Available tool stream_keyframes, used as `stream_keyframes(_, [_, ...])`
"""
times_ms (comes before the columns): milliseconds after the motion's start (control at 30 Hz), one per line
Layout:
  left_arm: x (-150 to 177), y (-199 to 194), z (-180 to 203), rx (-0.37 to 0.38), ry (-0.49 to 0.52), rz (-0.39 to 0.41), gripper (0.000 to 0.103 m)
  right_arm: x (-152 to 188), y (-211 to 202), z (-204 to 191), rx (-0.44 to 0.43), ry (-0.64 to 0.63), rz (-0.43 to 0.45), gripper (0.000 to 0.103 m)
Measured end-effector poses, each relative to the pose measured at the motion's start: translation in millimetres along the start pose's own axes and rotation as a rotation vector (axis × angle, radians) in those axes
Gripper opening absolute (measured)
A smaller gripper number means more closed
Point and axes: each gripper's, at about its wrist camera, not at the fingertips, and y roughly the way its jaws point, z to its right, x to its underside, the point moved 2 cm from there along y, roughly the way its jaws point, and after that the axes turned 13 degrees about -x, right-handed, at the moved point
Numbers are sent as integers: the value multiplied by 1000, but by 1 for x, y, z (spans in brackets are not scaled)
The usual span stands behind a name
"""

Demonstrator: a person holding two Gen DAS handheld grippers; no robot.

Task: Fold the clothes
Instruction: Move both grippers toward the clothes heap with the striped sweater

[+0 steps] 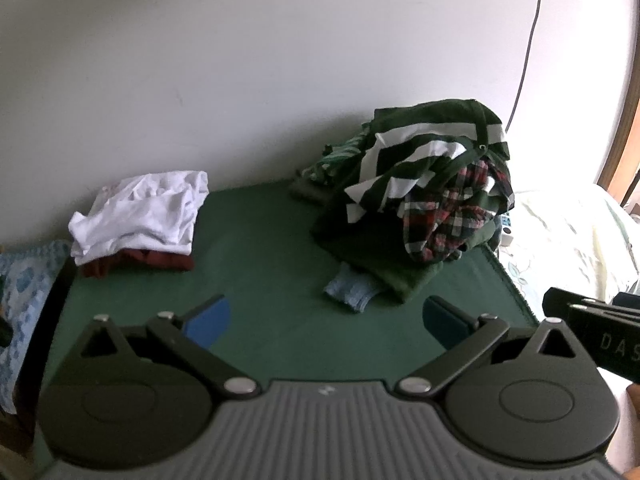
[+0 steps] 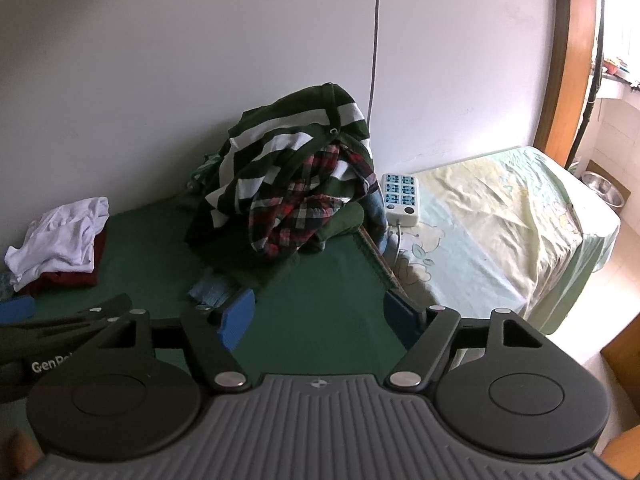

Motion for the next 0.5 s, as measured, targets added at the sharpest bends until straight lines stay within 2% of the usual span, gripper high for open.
stream_keyframes(300, [4, 4, -3, 16, -13, -14, 103, 2, 1, -3, 2, -2, -2, 75])
stream_keyframes(500, [-1, 7, -2, 36, 80, 16, 103, -9, 10, 0, -20, 4, -9, 75])
